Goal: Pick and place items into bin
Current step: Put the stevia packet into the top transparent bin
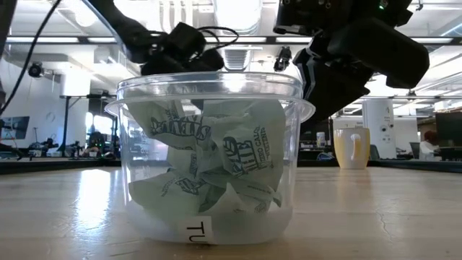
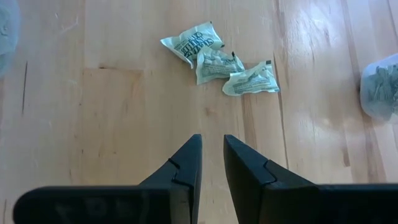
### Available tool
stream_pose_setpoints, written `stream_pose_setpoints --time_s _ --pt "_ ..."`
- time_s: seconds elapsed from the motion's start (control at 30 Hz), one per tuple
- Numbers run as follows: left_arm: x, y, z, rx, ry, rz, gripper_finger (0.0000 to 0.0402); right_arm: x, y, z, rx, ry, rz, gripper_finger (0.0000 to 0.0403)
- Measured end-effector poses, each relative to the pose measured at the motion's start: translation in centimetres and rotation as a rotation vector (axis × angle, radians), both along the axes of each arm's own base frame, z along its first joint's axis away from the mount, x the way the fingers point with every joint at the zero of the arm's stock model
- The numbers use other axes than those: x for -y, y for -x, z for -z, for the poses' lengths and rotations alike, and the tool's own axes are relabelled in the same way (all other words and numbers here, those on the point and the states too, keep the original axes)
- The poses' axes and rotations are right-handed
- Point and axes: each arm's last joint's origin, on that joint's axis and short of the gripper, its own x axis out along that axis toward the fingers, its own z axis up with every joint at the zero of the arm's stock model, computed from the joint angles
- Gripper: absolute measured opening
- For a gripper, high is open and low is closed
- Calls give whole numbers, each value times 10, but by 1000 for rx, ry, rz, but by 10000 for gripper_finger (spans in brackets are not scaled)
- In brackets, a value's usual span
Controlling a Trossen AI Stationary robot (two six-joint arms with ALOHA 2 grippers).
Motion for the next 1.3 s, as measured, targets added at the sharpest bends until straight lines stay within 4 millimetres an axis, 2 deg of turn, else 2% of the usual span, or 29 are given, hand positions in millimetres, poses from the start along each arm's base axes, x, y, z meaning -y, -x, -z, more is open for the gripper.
stream_pose_setpoints --time_s 0.33,0.47,0.77,1.3 --pt "-17 -34 19 -83 32 -12 0 0 0 0 -1 1 0 57" --pt "-26 -38 21 -105 43 -49 0 0 0 0 -2 0 0 57" --pt "-37 -31 24 -158 56 -145 0 0 0 1 -2 1 0 57" --pt "-36 -28 30 -197 76 -142 0 0 0 1 -2 0 0 57"
